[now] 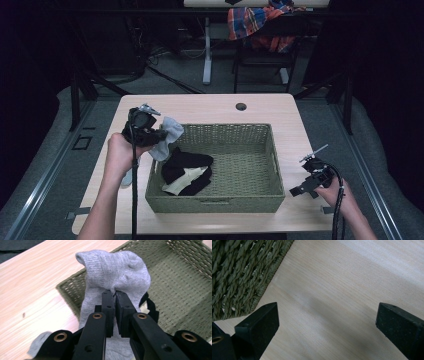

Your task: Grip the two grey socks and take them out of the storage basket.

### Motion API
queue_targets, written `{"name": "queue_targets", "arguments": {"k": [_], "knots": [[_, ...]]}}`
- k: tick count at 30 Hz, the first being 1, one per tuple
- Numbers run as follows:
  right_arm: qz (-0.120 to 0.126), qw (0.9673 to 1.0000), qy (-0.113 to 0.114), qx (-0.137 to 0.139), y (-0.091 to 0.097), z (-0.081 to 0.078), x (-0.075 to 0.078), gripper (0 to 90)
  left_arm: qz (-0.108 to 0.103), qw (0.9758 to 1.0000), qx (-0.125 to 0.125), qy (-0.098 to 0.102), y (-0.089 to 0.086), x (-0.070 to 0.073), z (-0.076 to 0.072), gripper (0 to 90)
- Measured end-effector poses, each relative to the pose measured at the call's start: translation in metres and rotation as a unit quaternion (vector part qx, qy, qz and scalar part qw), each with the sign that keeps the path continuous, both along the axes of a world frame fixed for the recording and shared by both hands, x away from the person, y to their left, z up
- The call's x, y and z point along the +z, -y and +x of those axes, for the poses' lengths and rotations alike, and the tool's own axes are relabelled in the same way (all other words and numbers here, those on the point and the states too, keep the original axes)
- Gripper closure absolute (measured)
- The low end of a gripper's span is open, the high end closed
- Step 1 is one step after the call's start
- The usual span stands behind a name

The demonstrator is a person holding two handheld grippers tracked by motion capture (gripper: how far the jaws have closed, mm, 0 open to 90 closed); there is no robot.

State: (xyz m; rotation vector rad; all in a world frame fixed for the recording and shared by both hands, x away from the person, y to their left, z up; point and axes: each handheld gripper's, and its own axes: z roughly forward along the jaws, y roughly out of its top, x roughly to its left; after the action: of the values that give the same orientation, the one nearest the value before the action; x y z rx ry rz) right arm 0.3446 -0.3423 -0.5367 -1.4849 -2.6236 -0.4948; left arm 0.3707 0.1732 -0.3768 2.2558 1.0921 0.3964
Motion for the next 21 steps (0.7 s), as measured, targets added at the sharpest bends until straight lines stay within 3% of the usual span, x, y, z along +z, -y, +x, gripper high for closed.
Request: {"name": "queue_targets", "arguments": {"k": [10, 15, 21], "knots": [[0.003, 1.0, -0.002, 0.0, -0.001, 0.0, 0.0, 4.4, -0.001, 0.9989, 0.046, 0.004, -0.034, 0.002, 0.001, 86.2], [-0.007, 1.0, -0.003, 0.005, 0.001, 0.0, 0.001, 4.4, 0.002, 0.9975, 0.07, -0.003, -0.049, -0.002, 0.004, 86.2], [0.0, 1.0, 0.001, -0.002, 0.0, -0.001, 0.0, 4.5, 0.01, 0.9951, 0.097, -0.018, -0.064, -0.012, 0.01, 86.2]]}}
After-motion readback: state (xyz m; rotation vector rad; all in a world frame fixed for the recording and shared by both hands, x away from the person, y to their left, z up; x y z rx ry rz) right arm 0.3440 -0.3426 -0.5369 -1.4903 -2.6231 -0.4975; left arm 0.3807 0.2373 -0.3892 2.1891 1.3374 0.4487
